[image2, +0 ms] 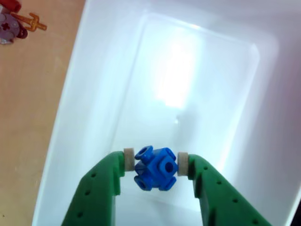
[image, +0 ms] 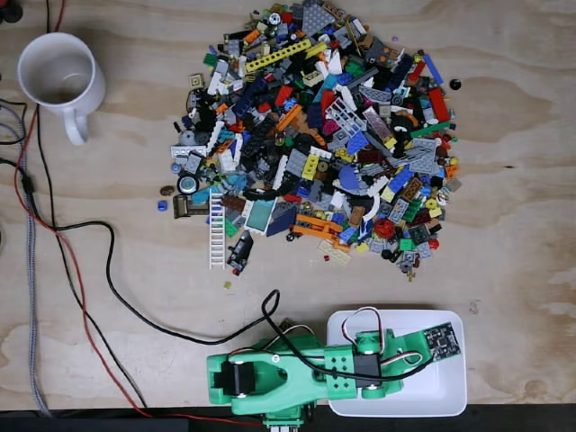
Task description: Find the closest Lego and put it in the bin.
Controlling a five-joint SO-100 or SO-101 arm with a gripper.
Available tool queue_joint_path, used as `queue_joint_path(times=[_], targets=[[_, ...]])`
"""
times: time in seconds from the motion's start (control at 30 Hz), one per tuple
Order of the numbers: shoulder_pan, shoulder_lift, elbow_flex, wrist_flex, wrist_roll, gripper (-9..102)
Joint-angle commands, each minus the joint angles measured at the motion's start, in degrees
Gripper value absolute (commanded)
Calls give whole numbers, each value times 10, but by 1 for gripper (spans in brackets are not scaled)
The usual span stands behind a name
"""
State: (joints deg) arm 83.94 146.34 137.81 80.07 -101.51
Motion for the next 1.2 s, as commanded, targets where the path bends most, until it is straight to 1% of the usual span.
queue_joint_path(times=[0.0,0.07,0.1,0.17,0.2,0.23,0.3,0.33,0.37,0.43,0.47,0.57,0.63,0.73,0.77,0.83,1.0,1.1,1.17], targets=[[-4,22,-16,-10,11,21],[-47,17,-37,-24,50,22],[-85,16,-51,-25,62,22],[-174,16,-93,-50,132,22],[-204,18,-129,-37,141,22],[-243,20,-167,-2,141,22],[-338,42,-206,32,171,19],[-395,64,-207,44,178,19],[-448,83,-207,48,202,16],[-548,119,-203,83,216,7],[-600,142,-189,95,229,5],[-742,250,-99,114,255,3],[-803,327,-42,125,281,3],[-866,427,20,161,319,3],[-878,441,18,160,342,2],[-891,466,19,160,345,3],[-922,469,21,163,322,1],[-923,469,25,163,290,1],[-925,469,36,149,274,1]])
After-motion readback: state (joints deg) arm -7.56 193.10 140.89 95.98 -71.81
